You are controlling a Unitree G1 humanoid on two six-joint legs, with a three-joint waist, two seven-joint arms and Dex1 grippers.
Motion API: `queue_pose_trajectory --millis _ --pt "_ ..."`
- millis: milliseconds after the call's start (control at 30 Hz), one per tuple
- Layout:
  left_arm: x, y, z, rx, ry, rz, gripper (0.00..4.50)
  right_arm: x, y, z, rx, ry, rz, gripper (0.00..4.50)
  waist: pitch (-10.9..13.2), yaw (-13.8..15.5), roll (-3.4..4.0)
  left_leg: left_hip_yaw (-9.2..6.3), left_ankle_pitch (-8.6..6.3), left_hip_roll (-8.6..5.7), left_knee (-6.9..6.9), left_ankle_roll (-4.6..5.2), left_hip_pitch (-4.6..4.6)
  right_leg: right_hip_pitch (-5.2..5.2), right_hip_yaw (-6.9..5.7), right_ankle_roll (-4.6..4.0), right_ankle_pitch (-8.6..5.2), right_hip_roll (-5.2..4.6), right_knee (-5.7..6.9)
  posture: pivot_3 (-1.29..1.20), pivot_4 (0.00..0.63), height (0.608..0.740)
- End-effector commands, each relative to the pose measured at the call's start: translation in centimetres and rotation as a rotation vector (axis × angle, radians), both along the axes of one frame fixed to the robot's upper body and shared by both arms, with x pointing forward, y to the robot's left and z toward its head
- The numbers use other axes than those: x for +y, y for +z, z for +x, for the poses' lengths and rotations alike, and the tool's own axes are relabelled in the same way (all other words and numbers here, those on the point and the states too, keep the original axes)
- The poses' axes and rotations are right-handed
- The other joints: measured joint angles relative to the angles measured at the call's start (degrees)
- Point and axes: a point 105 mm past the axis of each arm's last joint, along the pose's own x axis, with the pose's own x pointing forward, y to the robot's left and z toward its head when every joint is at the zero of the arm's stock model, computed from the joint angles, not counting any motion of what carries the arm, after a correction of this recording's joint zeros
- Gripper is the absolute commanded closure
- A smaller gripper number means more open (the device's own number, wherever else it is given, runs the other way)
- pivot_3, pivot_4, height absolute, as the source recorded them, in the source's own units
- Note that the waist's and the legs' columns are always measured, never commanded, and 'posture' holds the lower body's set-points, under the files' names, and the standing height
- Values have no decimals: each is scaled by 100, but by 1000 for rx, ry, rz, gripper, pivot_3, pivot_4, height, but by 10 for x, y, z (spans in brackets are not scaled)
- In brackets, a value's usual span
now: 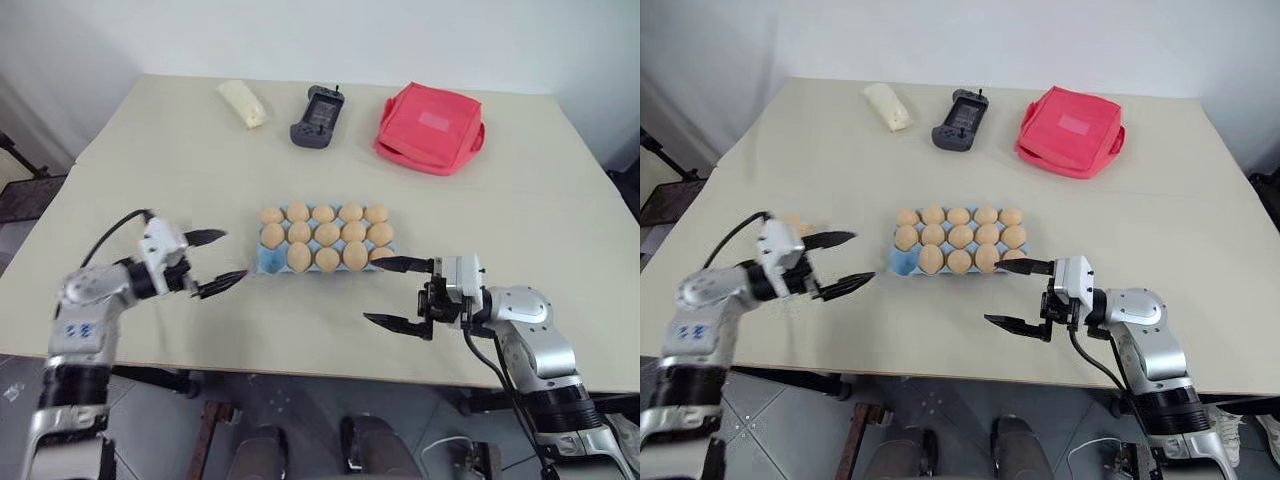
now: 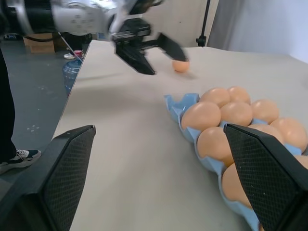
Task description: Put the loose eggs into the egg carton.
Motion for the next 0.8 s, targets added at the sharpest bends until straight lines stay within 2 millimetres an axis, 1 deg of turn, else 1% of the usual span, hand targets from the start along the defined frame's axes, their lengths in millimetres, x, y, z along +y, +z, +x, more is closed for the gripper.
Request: queue_pose_trajectory --millis 33,100,167,233,300,367,467,567,633,700,767,800 --pt "41 11 -18 -81 213 -27 20 2 9 -1 -23 29 17 0 0 2 0 0 0 -1 -6 0 0 0 -2 0 0 -2 -3 0 150 740" --pt "67 -1 -33 -69 358 -51 20 4 11 -1 -26 40 21 0 0 4 0 -1 1 -4 -25 1 2 -1 -5 -1 -1 -6 -12 0 150 740" --pt "87 -11 -47 -70 486 -77 20 5 12 -2 -21 50 24 0 0 6 0 -2 1 -5 -37 0 4 -4 -8 -2 -1 -8 -16 0 150 740" --pt "105 -16 -58 -86 603 -118 20 7 10 -4 -13 61 22 0 0 19 0 -3 1 -5 -46 0 4 -3 -12 -2 -1 -10 -23 0 150 740" --pt "117 -20 -64 -105 691 -146 20 7 9 -4 -7 67 18 0 0 34 0 -10 1 -8 -47 0 -1 -3 -21 -2 -1 -14 -30 0 150 740" --pt "121 -20 -65 -118 734 -175 20 6 9 -4 -5 70 16 0 0 34 0 -14 1 -9 -47 2 -2 5 -27 -2 -1 -16 -44 0 150 740" --pt "113 -15 -54 -125 723 -220 20 6 10 -3 -5 73 11 0 0 21 0 -14 5 -16 -47 8 -1 12 -29 -2 -1 -26 -50 0 150 740" --pt "104 -10 -36 -119 693 -230 20 6 11 -2 -8 73 9 0 0 23 0 -15 8 -19 -46 10 -1 14 -35 -2 -1 -31 -49 0 150 740" --pt "105 -2 -17 -113 694 -255 20 6 11 -2 -10 74 7 0 0 26 0 -16 9 -21 -46 10 -1 14 -37 -2 -1 -32 -48 0 150 740" --pt "105 5 -2 -110 698 -261 20 6 11 -2 -11 75 5 0 -1 21 -1 -21 12 -20 -45 9 -2 14 -48 -2 -1 -32 -43 0 150 740" --pt "101 14 16 -119 673 -242 20 5 11 -2 -10 72 3 0 -1 21 -1 -21 12 -21 -47 9 -3 13 -59 -1 0 -35 -42 0 150 740" --pt "99 17 22 -126 663 -235 20 5 11 -2 -9 71 2 0 -1 15 -1 -21 12 -21 -47 8 -4 12 -73 0 0 -38 -42 0 150 740"
